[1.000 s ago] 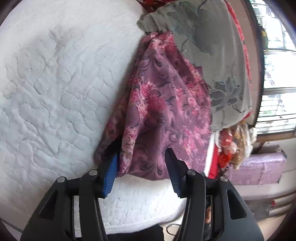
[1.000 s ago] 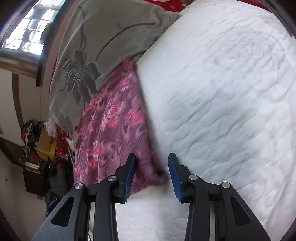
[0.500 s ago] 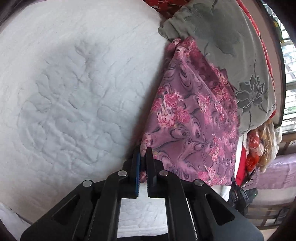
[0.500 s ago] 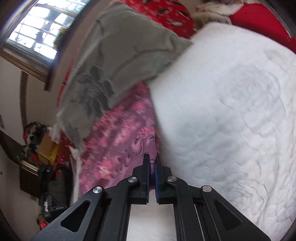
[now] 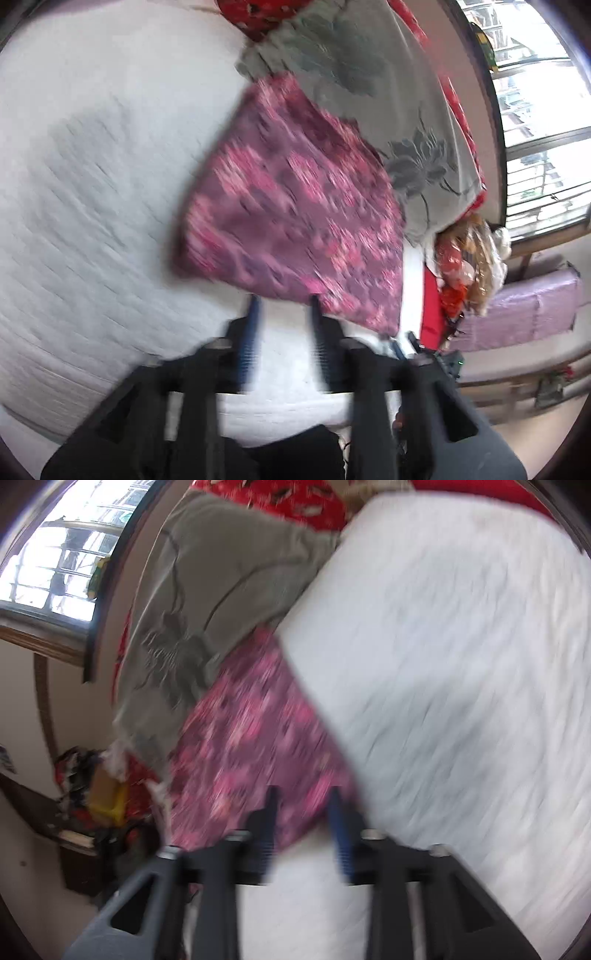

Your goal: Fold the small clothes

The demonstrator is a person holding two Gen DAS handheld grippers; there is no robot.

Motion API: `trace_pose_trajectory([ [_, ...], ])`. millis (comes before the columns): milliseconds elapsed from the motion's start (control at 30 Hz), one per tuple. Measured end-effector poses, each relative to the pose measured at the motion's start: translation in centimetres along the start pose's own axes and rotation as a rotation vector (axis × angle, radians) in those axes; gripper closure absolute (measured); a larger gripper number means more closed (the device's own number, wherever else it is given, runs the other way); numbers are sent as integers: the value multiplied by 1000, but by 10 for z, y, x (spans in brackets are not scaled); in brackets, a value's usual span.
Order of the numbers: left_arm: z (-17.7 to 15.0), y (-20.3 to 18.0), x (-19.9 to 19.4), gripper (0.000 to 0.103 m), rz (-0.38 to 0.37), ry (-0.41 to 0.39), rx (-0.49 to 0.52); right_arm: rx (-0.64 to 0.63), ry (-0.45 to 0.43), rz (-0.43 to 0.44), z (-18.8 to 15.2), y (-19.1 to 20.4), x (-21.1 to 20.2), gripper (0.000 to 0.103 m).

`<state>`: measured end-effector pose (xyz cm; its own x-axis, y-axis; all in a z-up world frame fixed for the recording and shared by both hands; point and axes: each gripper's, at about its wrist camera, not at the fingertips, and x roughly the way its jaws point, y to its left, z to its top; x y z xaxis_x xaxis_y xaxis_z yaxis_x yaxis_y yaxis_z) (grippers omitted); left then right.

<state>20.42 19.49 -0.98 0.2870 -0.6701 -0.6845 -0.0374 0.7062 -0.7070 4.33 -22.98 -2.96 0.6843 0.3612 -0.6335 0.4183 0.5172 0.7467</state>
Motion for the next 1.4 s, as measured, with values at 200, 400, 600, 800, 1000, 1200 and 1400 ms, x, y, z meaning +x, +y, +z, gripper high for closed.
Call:
trace_pose_trajectory([
  [200, 5, 17, 41, 57, 0, 13, -178, 88, 50, 30, -13, 1, 34, 54],
  [400, 32, 19, 50, 100, 41, 9, -238, 182, -20, 90, 5, 7, 45, 98],
  [600, 35, -4, 31, 100, 89, -23, -112, -78, -109, 143, 30, 61, 8, 99],
  [800, 22, 27, 57, 100, 93, 62, -190, -4, -15, -30, 7, 7, 35, 98],
  [1000, 20, 1, 4, 97, 25, 18, 25, -11, -43, -87, 9, -9, 1, 91],
  [1200, 91, -25, 2, 53, 154, -102, 108, -72, -142, -54, 66, 15, 3, 60],
  [1400, 173, 0, 56, 53, 182, -68, -49, -66, -132, -99, 126, 38, 89, 58],
])
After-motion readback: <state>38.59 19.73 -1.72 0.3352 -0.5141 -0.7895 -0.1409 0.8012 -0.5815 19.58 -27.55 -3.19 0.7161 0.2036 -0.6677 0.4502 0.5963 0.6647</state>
